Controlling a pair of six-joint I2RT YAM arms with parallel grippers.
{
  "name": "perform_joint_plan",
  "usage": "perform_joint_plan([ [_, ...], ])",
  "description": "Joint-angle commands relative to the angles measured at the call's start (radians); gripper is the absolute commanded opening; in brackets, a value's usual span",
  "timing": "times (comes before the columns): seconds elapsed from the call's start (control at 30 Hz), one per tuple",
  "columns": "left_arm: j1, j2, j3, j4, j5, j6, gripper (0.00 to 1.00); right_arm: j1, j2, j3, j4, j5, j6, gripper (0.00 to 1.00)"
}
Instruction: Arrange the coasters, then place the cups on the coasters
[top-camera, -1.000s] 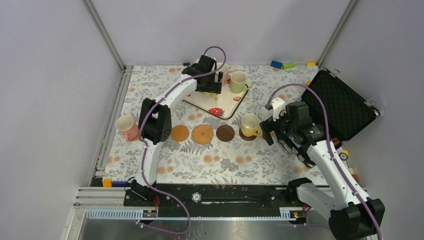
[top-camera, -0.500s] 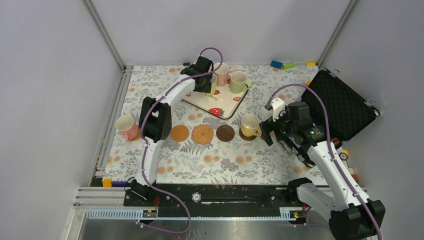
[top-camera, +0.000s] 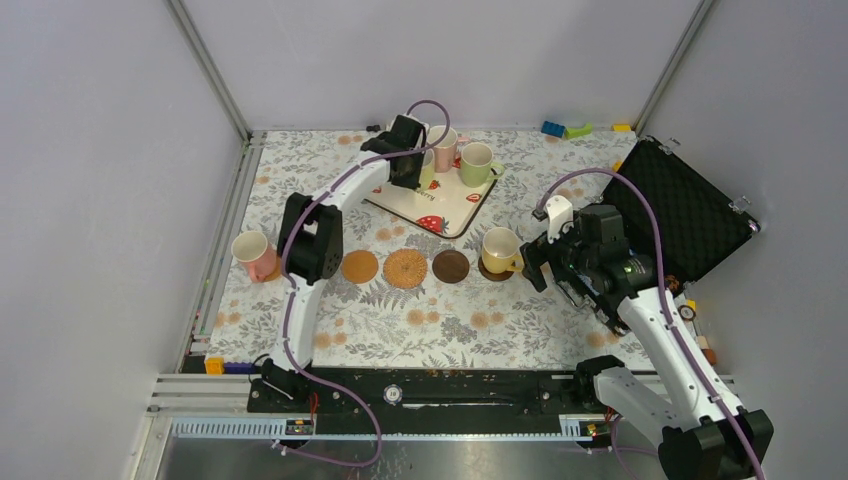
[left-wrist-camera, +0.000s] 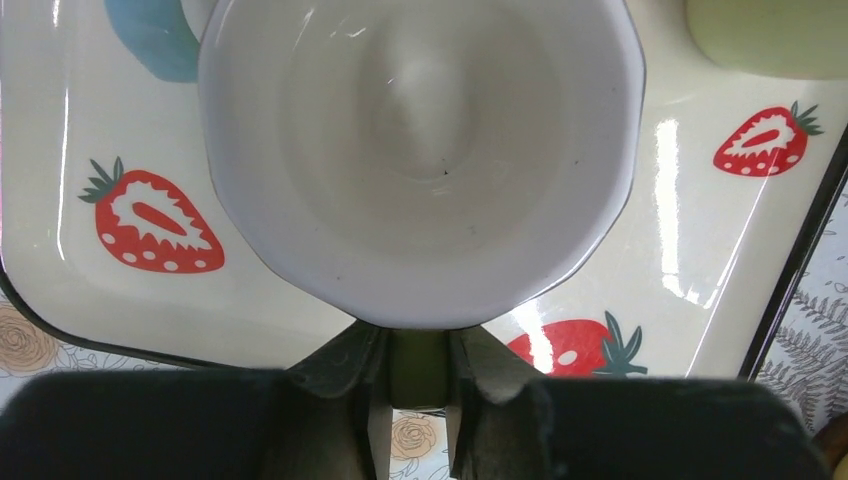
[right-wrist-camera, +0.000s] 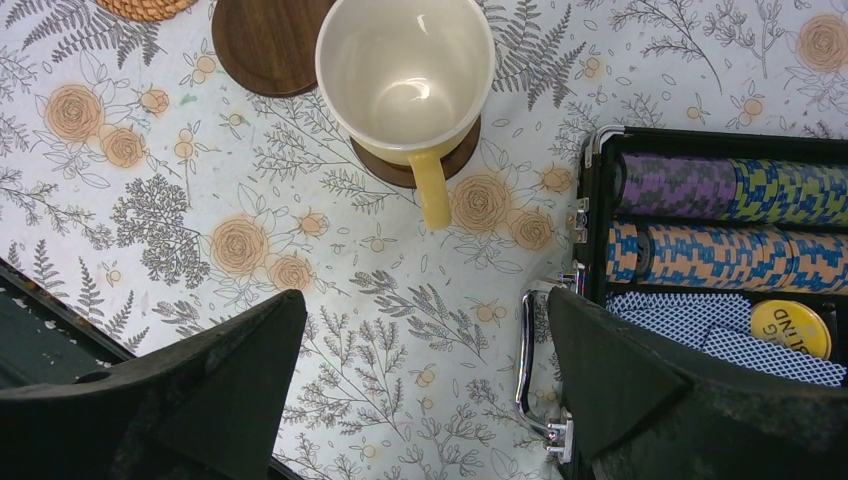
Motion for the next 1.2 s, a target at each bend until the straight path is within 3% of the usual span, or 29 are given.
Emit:
perform_joint_plan([
  [0.0,-0.002,-0.076,-0.013,0.042,0.013,0.029,0.00,-0.005,-0.032,0.008,0.024,-0.024,0.016,0.98],
  [0.17,0.004,-0.254,-0.143,0.068,-0.009,0.079,0.00,-0.005,-0.060,0.006,0.023,-0.029,0.020,0.98],
  [0.33,0.053,-0.543,-0.344,0.095,-0.025,0.188,0.00,-0.005,-0.099,0.003,0.023,-0.038,0.020,0.98],
  [0.67,0.345,-1.025,-0.835,0.151,0.136,0.319,0.00,-0.004,-0.122,0.000,0.024,-0.079,0.011,0.98],
  [0.93,0.386,-1.248,-1.120,0.223,0.261,0.418,0.00,-0.004,-0.138,-0.005,0.022,-0.077,-0.003,0.98],
  [1.17,0.430,-1.309,-1.221,0.275,0.268,0.382,0.00,-0.004,-0.180,-0.012,0.023,-0.072,-0.001,0.98],
])
